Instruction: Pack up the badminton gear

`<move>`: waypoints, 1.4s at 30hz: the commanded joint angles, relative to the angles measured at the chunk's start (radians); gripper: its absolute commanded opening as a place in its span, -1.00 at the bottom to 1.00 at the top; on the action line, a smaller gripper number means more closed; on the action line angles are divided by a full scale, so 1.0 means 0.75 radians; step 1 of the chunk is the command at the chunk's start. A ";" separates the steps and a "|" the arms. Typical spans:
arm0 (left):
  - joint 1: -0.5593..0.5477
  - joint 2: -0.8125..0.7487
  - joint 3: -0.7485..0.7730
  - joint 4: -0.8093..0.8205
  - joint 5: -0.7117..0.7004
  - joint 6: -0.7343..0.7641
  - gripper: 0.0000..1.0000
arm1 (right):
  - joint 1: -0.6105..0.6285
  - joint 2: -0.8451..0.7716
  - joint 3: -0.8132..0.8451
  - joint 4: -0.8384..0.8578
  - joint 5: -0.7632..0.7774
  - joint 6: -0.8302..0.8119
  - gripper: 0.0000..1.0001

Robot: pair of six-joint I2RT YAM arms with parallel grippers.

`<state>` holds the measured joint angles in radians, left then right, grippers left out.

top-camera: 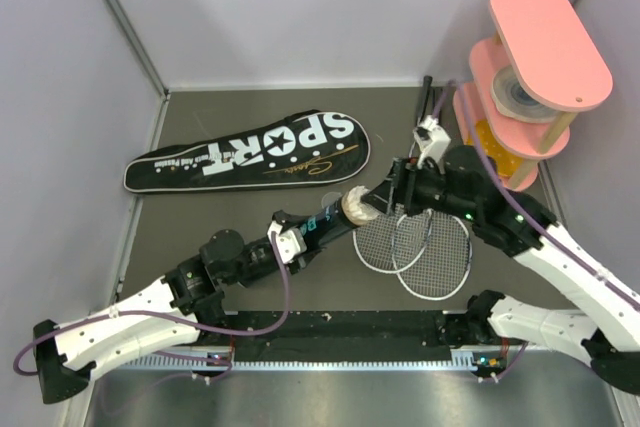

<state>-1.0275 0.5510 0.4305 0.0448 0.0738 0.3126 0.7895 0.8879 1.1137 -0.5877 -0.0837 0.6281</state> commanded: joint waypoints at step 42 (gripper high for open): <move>-0.011 -0.076 0.054 0.092 -0.031 -0.010 -0.60 | -0.535 0.857 0.275 -0.036 0.842 0.371 0.73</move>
<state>-1.0306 0.5148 0.4305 0.0330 0.0368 0.3016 0.4210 1.3312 1.0481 -0.5087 0.4736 0.7734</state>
